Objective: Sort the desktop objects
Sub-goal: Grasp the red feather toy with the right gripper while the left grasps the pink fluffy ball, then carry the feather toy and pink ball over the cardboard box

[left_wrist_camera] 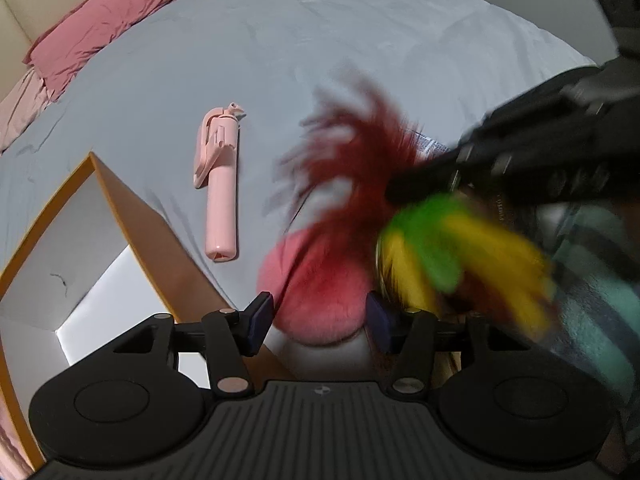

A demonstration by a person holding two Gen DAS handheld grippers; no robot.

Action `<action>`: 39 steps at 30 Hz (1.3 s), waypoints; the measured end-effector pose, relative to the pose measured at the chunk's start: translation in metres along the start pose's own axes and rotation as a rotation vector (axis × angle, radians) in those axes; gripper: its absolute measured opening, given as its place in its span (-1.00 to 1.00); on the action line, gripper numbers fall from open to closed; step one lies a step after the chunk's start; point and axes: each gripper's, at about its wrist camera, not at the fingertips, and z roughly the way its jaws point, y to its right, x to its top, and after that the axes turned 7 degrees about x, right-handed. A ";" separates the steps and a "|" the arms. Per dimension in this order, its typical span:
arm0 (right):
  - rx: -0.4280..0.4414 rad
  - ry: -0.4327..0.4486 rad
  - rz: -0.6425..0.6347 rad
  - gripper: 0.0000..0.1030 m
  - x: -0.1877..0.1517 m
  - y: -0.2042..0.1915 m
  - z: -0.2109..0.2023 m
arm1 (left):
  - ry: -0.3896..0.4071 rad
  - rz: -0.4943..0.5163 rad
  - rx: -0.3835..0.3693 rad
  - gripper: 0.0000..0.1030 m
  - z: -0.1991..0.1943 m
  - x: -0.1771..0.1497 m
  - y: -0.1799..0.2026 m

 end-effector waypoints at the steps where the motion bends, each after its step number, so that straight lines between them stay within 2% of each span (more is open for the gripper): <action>1: -0.002 0.033 0.020 -0.98 0.000 0.003 -0.005 | -0.002 0.005 0.001 0.17 0.002 0.002 0.001; 4: -0.006 0.131 0.093 -0.98 0.002 0.015 -0.022 | -0.007 0.030 0.026 0.18 0.010 0.009 0.005; 9: -0.086 0.208 0.136 -0.97 0.006 0.027 -0.029 | -0.063 0.035 0.039 0.19 0.027 0.017 0.008; 14: -0.113 0.219 0.189 -0.97 0.008 0.036 -0.027 | -0.128 0.055 0.030 0.19 0.043 0.022 0.013; 16: -0.116 0.206 0.191 -0.97 0.010 0.037 -0.021 | -0.169 0.035 0.036 0.16 0.053 0.025 0.014; 21: -0.122 0.197 0.187 -0.97 0.010 0.038 -0.018 | -0.199 -0.018 0.049 0.03 0.068 0.033 0.013; 26: -0.121 0.199 0.202 -0.97 0.007 0.040 -0.018 | -0.162 -0.074 0.044 -0.02 0.066 0.029 0.007; 32: -0.122 0.212 0.173 -0.97 0.006 0.036 -0.022 | -0.098 -0.198 -0.004 -0.04 0.048 0.018 -0.011; 39: -0.083 0.252 0.111 -0.98 0.007 0.018 -0.034 | 0.044 -0.306 -0.048 -0.04 -0.012 0.005 -0.029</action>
